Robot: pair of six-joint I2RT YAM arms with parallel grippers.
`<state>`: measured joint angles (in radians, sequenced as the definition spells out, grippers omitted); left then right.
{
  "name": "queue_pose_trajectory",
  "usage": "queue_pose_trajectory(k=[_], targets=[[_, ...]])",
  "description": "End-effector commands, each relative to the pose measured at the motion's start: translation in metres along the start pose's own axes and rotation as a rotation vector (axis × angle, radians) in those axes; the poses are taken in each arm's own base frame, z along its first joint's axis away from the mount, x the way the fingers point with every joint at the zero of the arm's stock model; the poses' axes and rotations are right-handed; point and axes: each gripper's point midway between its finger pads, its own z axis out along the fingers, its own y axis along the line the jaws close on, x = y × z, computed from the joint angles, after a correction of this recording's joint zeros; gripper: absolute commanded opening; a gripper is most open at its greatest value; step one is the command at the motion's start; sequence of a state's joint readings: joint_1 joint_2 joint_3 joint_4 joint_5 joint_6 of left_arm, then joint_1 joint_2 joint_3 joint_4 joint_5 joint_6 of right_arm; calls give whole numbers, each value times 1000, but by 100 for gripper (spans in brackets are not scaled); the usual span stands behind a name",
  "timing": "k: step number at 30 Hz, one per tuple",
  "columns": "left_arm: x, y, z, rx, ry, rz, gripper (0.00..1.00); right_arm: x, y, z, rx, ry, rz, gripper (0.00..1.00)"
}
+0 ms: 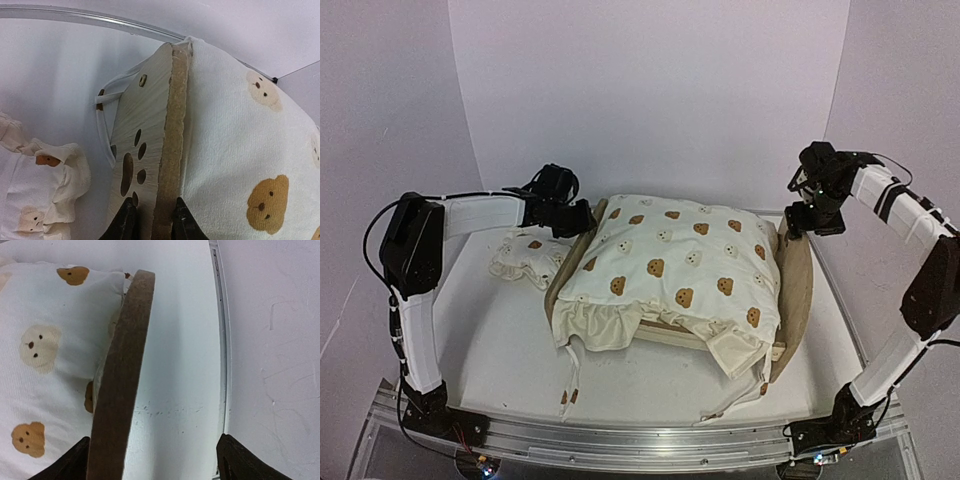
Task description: Set up the pet bed
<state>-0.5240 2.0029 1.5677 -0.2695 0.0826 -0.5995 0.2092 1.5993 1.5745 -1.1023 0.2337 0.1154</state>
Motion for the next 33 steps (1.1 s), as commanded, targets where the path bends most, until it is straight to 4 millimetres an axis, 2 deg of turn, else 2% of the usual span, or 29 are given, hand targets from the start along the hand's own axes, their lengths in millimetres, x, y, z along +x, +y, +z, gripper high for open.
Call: queue_pose_trajectory(k=[1, 3, 5, 6, 8, 12, 14, 15, 16, 17, 19, 22, 24, 26, 29, 30, 33], targets=[[54, 15, 13, 16, 176, -144, 22, -24, 0, 9, 16, -58, 44, 70], [52, 5, 18, 69, 181, -159, 23, -45, -7, 16, 69, -85, 39, 59], [51, -6, 23, 116, 194, -167, 22, -68, -11, 28, 81, -108, 20, 41], [50, -11, 25, 132, 197, -167, 22, -79, -13, 34, 83, -117, 20, 35], [45, -16, 27, 151, 191, -162, 22, -97, -24, 44, 115, -127, 28, 30], [31, -19, 18, 145, 140, -116, 23, -120, -18, 47, 87, -156, -28, 31], [24, -23, 11, 150, 116, -75, 30, -124, -19, 45, 100, -176, -58, 39], [21, -26, 7, 158, 111, -53, 37, -125, -22, 46, 116, -182, -63, 50], [18, -33, -4, 185, 108, -13, 53, -128, -31, 40, 167, -176, -60, 73], [16, -36, -11, 192, 100, 15, 60, -128, -35, 34, 187, -169, -53, 82], [13, -39, -31, 202, 82, 50, 71, -130, -44, 11, 244, -165, -38, 94], [30, -35, -46, 215, 119, 61, 80, -137, -37, -27, 290, -213, -53, 98], [53, -35, -49, 240, 182, 42, 80, -137, -19, -51, 293, -252, -89, 98], [76, -43, -53, 258, 229, 53, 80, -135, 9, -72, 264, -294, -134, 98], [102, -58, -57, 272, 264, 67, 80, -122, 77, -94, 122, -336, -244, 98], [107, -66, -58, 294, 262, 67, 80, -112, 111, -99, 42, -336, -304, 98], [116, -88, -60, 353, 245, 62, 77, -72, 194, -109, -237, -296, -346, 98]])
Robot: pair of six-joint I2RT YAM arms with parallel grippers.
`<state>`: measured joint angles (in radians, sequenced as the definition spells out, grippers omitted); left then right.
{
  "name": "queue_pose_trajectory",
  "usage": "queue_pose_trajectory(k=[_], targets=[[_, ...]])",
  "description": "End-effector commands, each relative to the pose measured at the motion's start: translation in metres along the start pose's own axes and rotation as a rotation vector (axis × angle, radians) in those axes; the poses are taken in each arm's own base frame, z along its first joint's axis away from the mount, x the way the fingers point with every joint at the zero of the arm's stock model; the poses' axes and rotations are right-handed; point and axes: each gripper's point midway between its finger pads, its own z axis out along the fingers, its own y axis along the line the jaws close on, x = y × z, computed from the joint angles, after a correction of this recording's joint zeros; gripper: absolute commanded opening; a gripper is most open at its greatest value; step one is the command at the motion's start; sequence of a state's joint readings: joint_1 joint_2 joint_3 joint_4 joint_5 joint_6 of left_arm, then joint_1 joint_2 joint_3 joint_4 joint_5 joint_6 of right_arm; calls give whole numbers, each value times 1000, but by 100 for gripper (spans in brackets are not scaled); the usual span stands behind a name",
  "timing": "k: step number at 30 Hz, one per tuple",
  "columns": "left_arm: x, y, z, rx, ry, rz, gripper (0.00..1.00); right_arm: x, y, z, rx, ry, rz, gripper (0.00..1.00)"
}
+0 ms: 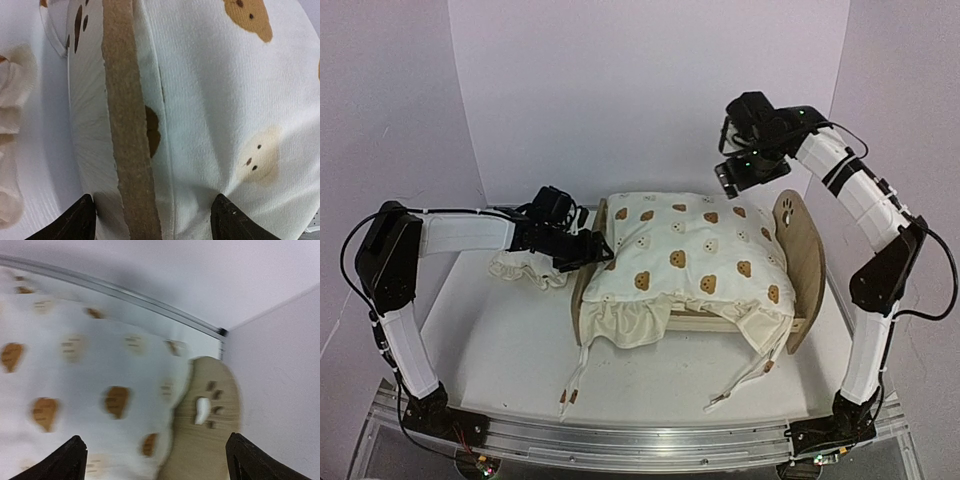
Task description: Set up the pet bed
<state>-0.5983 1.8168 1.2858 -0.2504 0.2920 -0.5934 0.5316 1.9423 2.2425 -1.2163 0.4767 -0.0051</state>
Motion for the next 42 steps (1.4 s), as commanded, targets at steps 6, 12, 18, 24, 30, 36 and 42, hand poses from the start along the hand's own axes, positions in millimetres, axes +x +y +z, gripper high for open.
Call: queue_pose_trajectory(k=[6, 12, 18, 24, 30, 36, 42], targets=[[4, -85, 13, 273, -24, 12, 76, 51, 201, -103, -854, -87, 75, 92], [-20, -75, 21, 266, -73, 56, 81, 124, 289, -127, -1154, -62, 86, 76], [-19, -45, -28, 157, -157, 108, 92, 166, 340, -121, -1139, -29, 131, 82], [-2, -39, -86, 126, -230, 119, 94, 169, 354, -92, -933, -53, 324, 78], [21, -38, -119, 160, -254, 89, 94, 178, 347, -58, -738, -35, 436, 56], [23, -41, -147, 173, -323, 103, 95, 179, 368, -44, -725, -14, 434, 48], [26, -48, -156, 205, -329, 128, 95, 169, 370, -61, -794, -49, 387, 11]])
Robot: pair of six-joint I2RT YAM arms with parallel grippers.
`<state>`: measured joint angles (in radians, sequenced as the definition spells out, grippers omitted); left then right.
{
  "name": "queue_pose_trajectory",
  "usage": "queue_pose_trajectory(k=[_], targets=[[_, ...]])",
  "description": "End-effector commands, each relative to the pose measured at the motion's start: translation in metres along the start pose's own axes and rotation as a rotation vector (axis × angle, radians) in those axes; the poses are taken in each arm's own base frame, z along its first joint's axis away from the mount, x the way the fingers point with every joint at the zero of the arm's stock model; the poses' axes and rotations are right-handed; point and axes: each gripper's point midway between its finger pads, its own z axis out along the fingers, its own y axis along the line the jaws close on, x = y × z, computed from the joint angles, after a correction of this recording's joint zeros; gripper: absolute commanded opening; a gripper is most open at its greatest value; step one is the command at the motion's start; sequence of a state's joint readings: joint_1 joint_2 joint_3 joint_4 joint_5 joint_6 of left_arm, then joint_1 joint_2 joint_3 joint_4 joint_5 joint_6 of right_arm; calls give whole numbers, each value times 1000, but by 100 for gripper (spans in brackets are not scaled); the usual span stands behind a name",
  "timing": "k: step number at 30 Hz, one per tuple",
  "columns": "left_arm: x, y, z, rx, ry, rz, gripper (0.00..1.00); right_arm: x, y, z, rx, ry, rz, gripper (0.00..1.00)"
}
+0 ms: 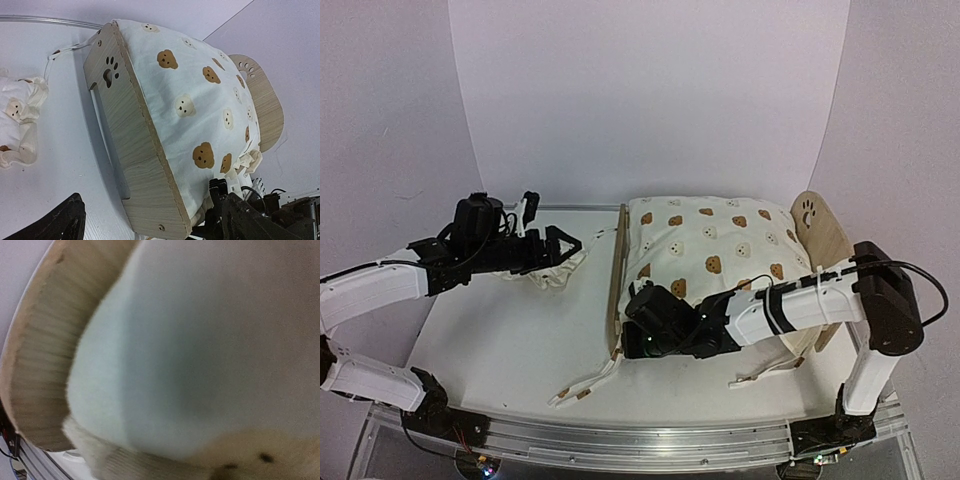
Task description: Set up the pet bed
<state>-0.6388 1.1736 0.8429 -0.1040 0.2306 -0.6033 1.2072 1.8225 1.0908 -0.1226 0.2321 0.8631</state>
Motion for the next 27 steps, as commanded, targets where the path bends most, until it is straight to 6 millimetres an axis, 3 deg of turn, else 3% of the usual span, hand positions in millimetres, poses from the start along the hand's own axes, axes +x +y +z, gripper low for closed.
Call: queue_pose_trajectory(k=[1, 4, 7, 10, 12, 15, 20, 27], targets=[[-8, -14, -10, 48, -40, 37, 95, -32, 39, -25, -136, -78, -31, 1], [0, -24, -10, 108, -13, 77, 94, -29, 50, -46, -214, -40, -151, 0], [13, -49, -8, 221, 8, 144, 88, -29, 49, -68, -300, 4, -257, 0], [31, -74, -5, 300, -25, 243, 84, -39, 31, -82, -368, 22, -293, 0], [45, -87, -3, 355, -56, 310, 78, -45, 29, -92, -455, 47, -318, 0], [63, -94, -2, 433, -61, 331, 68, -43, 29, -104, -565, 89, -370, 0], [99, -105, 8, 476, -19, 382, 60, -40, 29, -114, -682, 137, -395, 0], [121, -124, 36, 479, 30, 397, 47, -35, 32, -130, -792, 181, -427, 0]])
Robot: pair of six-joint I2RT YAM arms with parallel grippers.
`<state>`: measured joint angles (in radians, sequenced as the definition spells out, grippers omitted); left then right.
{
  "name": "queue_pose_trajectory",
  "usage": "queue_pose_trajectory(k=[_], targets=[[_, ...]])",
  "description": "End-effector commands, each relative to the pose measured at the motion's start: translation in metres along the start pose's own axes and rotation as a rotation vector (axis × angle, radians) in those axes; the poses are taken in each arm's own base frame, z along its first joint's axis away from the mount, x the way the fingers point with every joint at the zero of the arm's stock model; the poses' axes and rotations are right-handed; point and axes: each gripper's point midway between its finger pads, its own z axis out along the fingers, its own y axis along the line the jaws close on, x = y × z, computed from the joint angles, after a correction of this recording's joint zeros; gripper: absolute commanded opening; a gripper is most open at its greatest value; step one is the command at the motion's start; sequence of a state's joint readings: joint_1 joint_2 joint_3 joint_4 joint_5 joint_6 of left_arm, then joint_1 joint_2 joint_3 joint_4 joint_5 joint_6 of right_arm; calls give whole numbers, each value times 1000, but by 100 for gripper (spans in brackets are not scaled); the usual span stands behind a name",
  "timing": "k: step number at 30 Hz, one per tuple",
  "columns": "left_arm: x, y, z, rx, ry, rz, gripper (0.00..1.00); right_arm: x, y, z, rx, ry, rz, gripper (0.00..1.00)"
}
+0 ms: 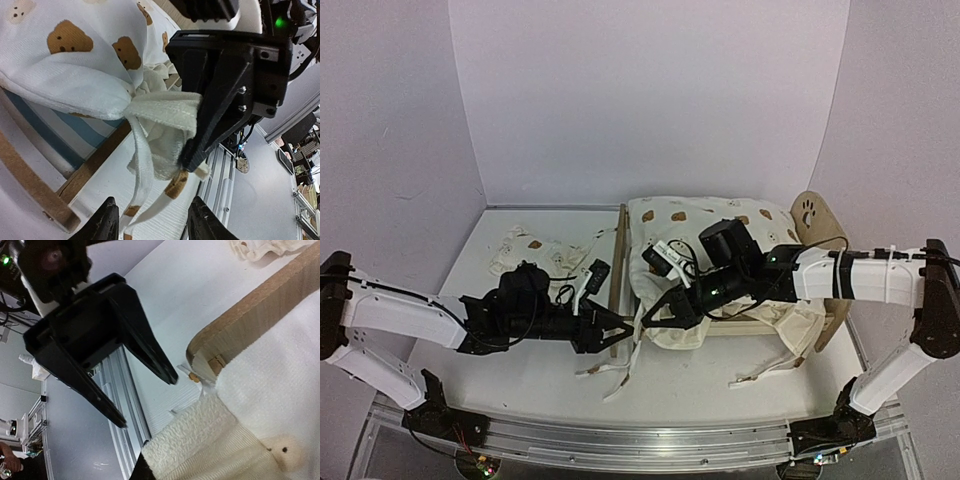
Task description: Set up the pet bed
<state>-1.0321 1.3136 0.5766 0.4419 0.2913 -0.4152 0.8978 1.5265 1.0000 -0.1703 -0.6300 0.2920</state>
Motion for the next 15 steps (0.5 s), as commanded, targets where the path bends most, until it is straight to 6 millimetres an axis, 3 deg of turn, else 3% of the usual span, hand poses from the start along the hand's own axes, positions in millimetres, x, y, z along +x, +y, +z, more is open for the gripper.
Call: queue_pose_trajectory(k=[1, 6, 11, 15], targets=[[-33, -17, 19, 39, -92, 66, 47, -5, 28, -14, -154, 0, -80, 0], [-26, -24, 31, 102, -57, 115, 50, -10, 26, -19, -138, -12, -94, 0], [-24, -13, 38, 51, -57, 130, 35, -16, 31, -22, -150, -22, -102, 0], [-24, -1, 41, -5, -65, 145, 31, -20, 34, -24, -156, -31, -111, 0]])
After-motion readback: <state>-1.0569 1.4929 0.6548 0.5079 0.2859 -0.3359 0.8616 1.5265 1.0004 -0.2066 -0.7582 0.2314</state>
